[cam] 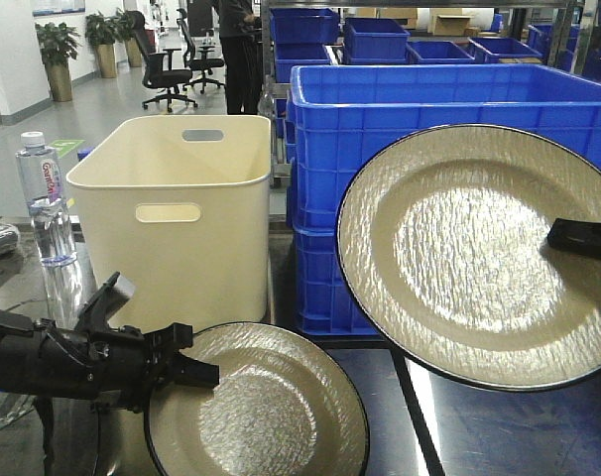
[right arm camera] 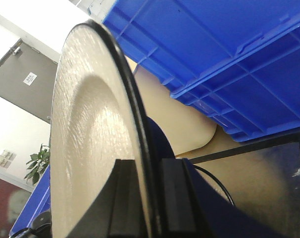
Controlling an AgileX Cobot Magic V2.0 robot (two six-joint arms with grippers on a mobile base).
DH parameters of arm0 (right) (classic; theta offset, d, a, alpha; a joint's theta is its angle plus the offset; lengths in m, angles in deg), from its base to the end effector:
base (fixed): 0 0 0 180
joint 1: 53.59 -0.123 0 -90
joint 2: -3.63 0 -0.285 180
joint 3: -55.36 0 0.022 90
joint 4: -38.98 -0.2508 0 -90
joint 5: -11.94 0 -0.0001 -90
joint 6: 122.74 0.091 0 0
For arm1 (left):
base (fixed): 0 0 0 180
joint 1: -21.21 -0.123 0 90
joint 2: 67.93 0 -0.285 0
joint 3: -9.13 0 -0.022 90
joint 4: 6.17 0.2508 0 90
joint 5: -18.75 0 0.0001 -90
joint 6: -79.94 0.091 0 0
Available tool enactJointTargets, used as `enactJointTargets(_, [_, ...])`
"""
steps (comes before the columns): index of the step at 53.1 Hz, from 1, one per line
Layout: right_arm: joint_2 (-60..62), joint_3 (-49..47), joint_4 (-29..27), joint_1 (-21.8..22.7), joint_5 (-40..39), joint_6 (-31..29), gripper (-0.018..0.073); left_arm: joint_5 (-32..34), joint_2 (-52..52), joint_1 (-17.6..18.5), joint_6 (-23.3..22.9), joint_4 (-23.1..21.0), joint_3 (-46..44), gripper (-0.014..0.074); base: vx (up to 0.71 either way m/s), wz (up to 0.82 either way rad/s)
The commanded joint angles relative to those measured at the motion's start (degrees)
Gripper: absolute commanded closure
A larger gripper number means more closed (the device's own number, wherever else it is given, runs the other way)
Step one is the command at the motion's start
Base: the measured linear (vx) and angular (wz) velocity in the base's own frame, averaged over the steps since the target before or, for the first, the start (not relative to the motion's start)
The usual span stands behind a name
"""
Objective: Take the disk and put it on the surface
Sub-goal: 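Lower the left gripper's plate onto the table and release it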
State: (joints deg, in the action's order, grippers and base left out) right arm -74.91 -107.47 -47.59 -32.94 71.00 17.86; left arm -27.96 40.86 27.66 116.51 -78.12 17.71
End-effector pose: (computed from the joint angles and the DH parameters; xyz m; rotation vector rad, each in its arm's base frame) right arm 0.2531 -0.0121 0.3900 0.2383 1.8090 1.1895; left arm 0.3611 -0.1043 0.2501 -0.0609 2.3907 -1.1914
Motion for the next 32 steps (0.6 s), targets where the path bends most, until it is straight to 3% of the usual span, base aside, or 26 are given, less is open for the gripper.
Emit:
enactJointTargets(1, [1.62,-1.78,-8.23,0.17,1.07,-0.13,0.0568,-1.84,-2.41,0.46,0.11,-2.82,-1.47,0.042,0.0,0.0])
enactJointTargets(18, [1.62,-1.78,-8.06,0.17,1.07,-2.27,0.0568,0.5,-2.59,0.4,7.2,1.89,-1.47,0.0112,0.0,0.0])
enactJointTargets(32, [1.62,-1.78,-6.78,0.17,0.82,-2.72,0.0568,3.76,-2.77,-2.27,7.07,7.16,-1.67,0.0069,0.0,0.0])
